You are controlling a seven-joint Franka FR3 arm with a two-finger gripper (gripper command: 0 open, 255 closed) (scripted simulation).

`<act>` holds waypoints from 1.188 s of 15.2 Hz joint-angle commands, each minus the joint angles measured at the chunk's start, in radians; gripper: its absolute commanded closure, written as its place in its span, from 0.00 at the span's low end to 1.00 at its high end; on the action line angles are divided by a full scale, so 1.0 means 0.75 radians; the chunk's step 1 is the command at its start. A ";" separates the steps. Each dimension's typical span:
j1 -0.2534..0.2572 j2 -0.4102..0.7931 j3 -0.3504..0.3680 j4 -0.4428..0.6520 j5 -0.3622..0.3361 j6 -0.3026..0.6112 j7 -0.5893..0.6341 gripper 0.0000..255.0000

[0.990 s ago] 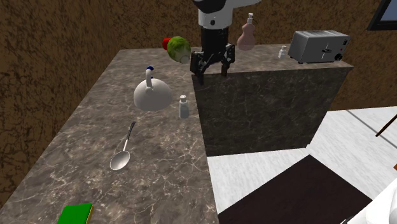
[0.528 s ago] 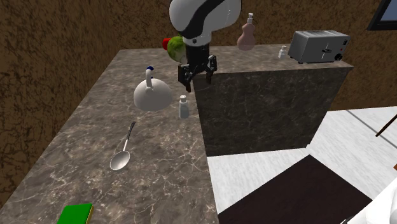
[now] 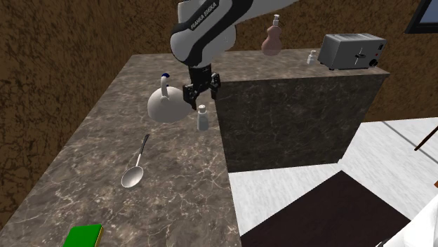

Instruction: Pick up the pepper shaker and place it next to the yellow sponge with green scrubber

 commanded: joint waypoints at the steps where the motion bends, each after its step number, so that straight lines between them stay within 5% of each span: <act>1: 0.016 0.117 -0.004 0.132 -0.022 -0.015 -0.005 0.00; 17: 0.016 0.204 -0.015 0.125 -0.038 0.080 0.003 0.00; 18: 0.016 0.204 -0.015 0.125 -0.038 0.080 0.003 1.00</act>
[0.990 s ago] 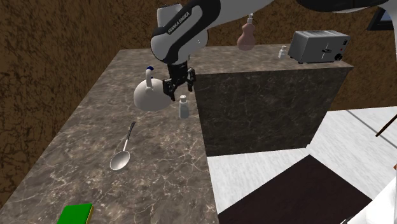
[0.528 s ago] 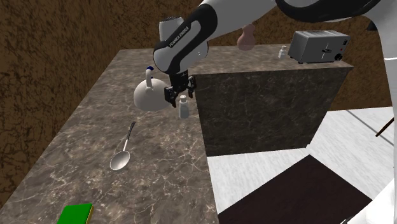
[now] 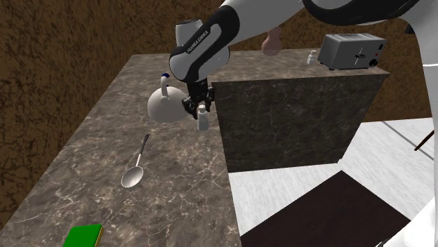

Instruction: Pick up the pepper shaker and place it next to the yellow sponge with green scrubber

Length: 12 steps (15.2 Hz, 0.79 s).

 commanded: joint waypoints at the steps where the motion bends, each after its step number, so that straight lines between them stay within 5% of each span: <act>1: 0.000 0.000 0.000 0.000 0.000 0.000 0.000 1.00; 12: -0.002 -0.031 0.004 0.006 0.006 -0.037 -0.007 1.00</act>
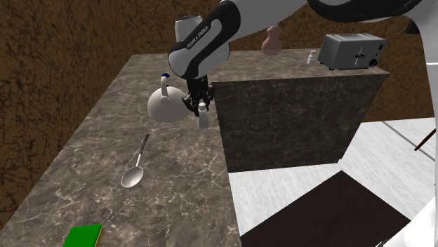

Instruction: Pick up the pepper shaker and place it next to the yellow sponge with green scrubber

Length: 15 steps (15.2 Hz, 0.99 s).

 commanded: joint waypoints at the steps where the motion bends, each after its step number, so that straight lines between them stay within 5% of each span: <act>1: -0.001 -0.020 0.002 0.005 0.004 -0.024 -0.003 1.00; 15: -0.006 -0.137 0.016 0.081 0.030 -0.217 -0.034 1.00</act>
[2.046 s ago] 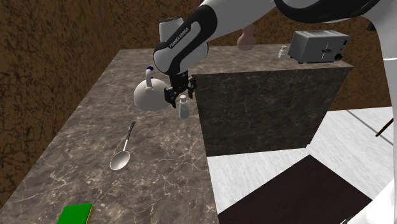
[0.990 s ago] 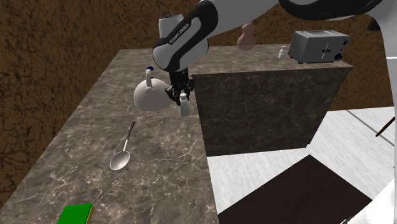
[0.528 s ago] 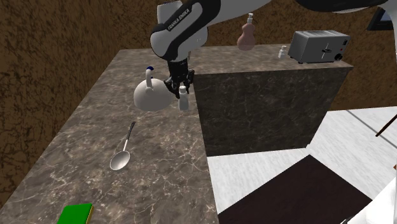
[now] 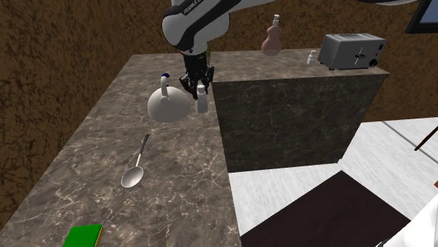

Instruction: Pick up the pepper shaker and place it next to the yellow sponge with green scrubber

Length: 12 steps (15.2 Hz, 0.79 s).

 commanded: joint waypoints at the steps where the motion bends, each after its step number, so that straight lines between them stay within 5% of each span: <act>1: -0.001 -0.014 0.001 0.016 0.004 -0.030 -0.006 1.00; 12: -0.001 -0.072 0.007 0.127 0.019 -0.198 -0.028 1.00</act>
